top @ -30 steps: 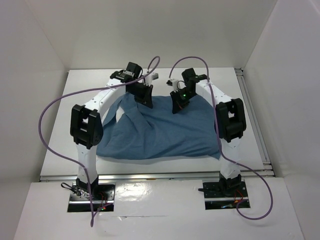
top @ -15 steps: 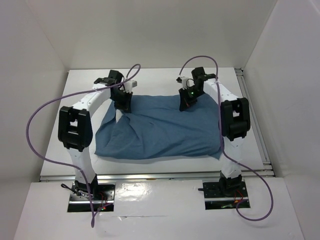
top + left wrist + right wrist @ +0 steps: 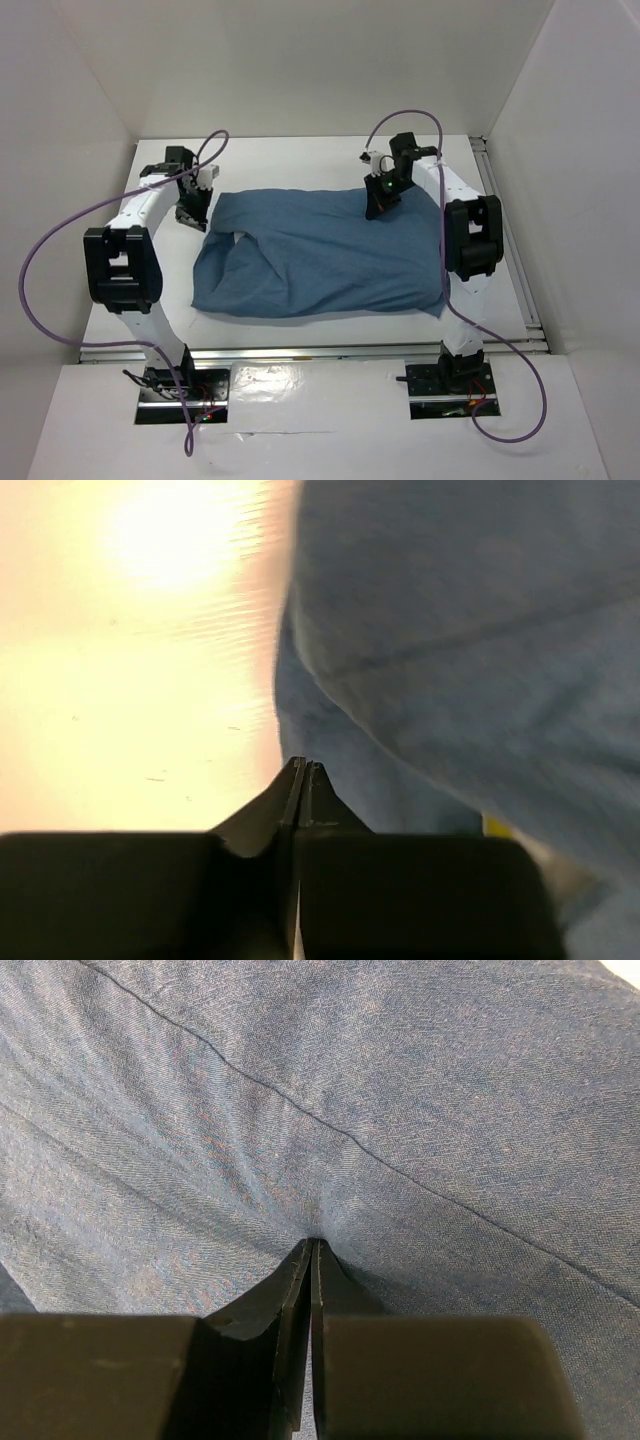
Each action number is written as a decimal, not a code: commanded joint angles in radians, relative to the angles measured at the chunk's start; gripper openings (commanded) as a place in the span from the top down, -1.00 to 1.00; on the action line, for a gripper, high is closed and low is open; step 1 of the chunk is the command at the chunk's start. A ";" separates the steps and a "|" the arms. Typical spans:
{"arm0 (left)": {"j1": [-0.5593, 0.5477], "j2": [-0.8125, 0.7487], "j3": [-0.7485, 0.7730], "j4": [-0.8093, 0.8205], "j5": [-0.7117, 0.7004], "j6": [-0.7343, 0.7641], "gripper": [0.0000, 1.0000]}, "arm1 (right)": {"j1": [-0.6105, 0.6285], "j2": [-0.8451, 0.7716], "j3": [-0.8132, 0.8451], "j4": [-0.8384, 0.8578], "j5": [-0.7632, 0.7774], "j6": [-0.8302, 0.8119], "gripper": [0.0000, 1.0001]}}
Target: Put the pillow into the pillowcase
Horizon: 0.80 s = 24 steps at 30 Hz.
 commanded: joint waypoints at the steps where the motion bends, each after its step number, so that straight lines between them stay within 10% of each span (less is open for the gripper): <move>1: -0.003 -0.106 0.008 -0.056 0.194 0.067 0.65 | -0.030 0.003 0.022 0.028 0.082 -0.019 0.83; 7: -0.003 -0.236 -0.055 -0.149 0.451 0.178 -0.04 | -0.030 -0.006 0.031 0.006 0.061 -0.019 0.83; 24: -0.012 -0.130 -0.012 -0.233 0.576 0.259 -0.04 | -0.030 -0.006 0.060 -0.003 0.018 -0.029 0.83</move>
